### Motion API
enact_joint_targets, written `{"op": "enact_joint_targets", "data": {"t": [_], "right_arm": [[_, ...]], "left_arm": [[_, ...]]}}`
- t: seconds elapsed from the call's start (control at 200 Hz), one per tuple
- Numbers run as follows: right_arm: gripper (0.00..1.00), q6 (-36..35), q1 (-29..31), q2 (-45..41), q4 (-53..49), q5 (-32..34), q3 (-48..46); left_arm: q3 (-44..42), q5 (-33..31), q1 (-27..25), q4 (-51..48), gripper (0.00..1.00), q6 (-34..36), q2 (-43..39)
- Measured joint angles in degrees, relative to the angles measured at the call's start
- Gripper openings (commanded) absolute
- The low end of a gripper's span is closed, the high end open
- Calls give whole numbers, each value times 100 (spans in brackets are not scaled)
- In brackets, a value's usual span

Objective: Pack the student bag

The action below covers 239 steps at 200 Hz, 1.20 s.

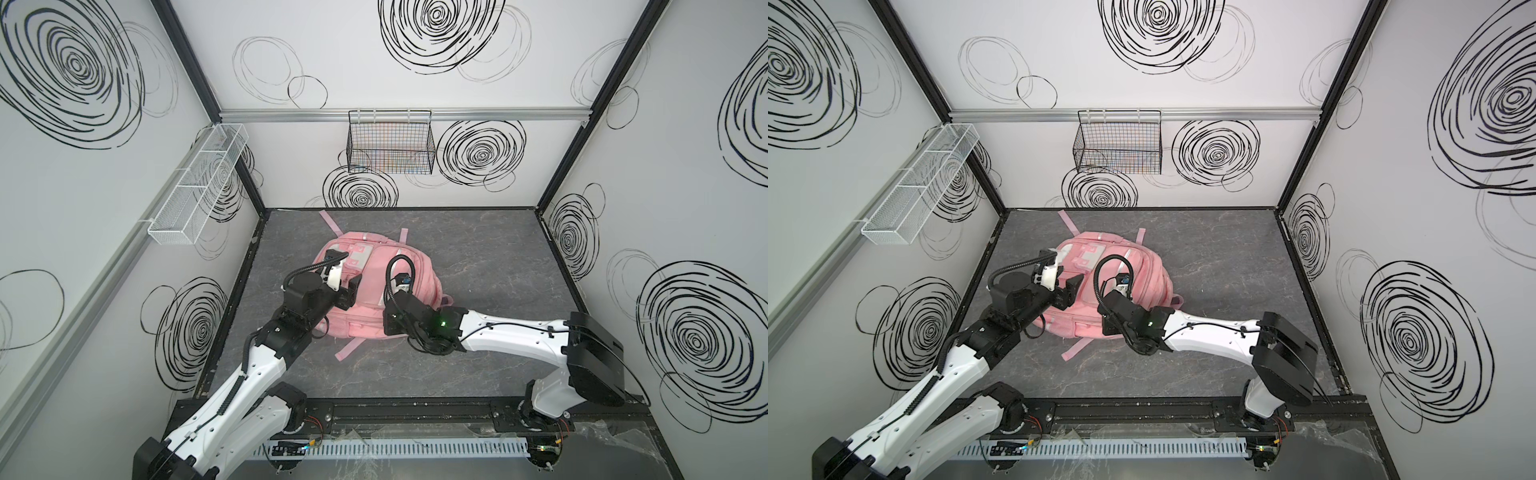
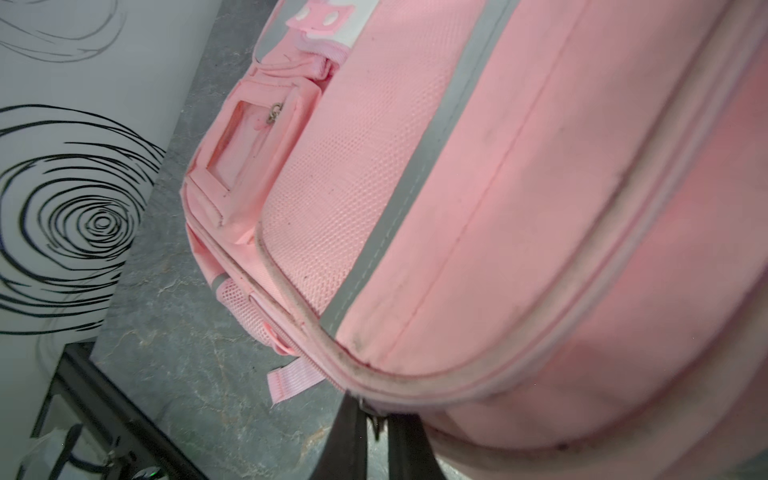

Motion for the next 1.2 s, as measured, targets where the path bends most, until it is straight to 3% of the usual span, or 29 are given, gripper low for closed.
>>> {"op": "enact_joint_targets", "data": {"t": [0.23, 0.375, 0.675, 0.75, 0.915, 1.196], "right_arm": [[0, -297, -439, -820, 118, -992, -601], [0, -474, -577, -1281, 339, -1392, -966], [0, -756, -782, -1545, 490, -2116, -1106], [0, -778, -846, -1556, 501, -2339, -1119], [0, -780, -951, -1565, 522, -2662, -1147], [3, -662, -1025, -1722, 1058, -2662, -1473]], "left_arm": [[-428, 730, -949, -210, 70, 1641, -66], [-426, 863, -1499, -323, 70, 2490, -22], [-92, 354, -1602, -479, 61, 3283, 798], [-42, 308, -1602, -476, 50, 3351, 949], [-26, 389, -1609, -476, 0, 3536, 1025], [-164, 671, -1513, -282, 0, 3399, 874]]}}
